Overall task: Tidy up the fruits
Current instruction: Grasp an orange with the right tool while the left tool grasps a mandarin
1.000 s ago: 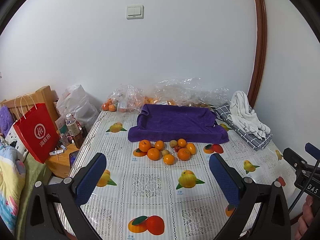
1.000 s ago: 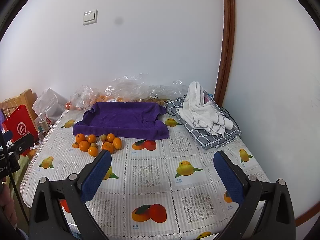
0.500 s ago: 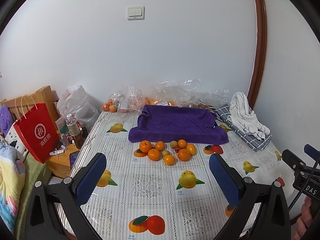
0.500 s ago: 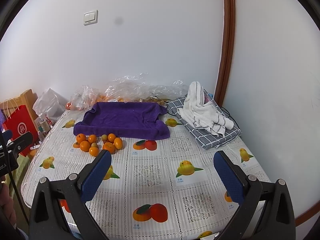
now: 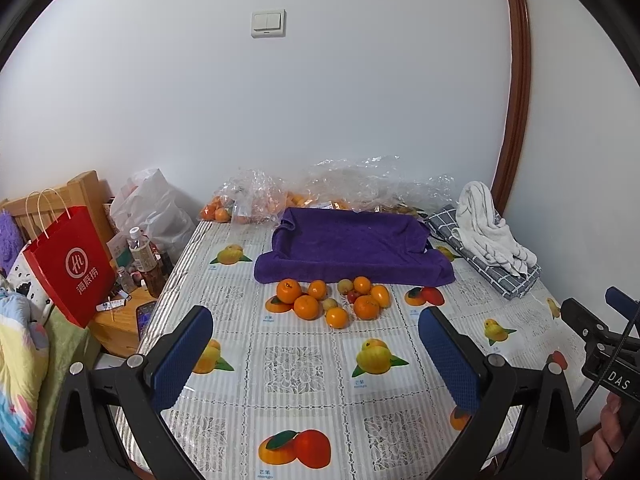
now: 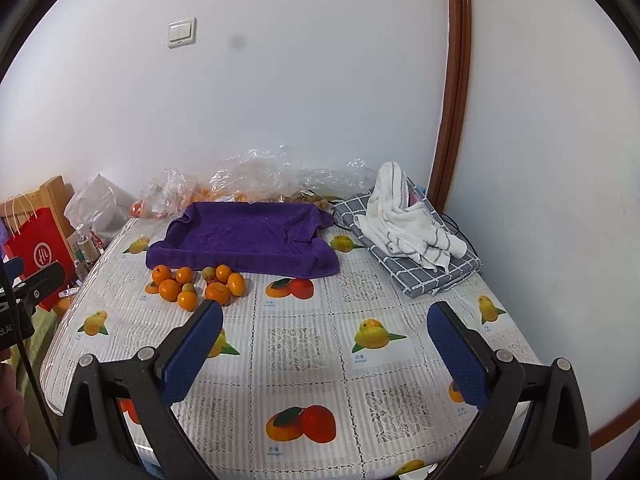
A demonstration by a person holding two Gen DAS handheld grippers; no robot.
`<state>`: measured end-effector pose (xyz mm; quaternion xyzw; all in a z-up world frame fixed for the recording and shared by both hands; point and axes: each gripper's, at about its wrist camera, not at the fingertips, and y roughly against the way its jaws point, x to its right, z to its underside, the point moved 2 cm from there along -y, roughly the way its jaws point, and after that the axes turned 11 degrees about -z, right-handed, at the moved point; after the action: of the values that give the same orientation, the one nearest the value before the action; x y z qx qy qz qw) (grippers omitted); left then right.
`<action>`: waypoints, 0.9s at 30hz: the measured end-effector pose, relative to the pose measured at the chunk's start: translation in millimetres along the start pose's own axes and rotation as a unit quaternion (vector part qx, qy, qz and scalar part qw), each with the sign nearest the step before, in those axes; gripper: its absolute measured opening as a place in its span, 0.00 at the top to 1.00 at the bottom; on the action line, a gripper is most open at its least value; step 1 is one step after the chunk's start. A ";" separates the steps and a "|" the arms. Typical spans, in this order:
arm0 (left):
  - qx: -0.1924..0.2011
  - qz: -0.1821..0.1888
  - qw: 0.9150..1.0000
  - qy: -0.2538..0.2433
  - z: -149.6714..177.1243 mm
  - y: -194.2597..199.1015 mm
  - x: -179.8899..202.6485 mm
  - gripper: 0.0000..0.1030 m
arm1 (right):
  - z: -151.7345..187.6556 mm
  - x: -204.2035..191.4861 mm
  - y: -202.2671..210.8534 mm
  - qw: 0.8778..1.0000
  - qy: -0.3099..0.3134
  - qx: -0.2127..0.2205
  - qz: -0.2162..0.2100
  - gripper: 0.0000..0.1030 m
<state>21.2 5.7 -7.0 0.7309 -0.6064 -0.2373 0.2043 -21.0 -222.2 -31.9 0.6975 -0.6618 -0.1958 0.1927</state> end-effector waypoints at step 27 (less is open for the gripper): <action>-0.095 -0.048 0.994 -0.023 8.3 -139.9 -18.7 0.04 | -1.0 -6.6 -166.3 0.993 -0.011 -0.104 -0.060 0.22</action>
<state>123.9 49.3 -93.9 0.7307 -0.5501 -0.3197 0.2474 120.2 -207.4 -118.7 0.7097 -0.5971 -0.2823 0.2452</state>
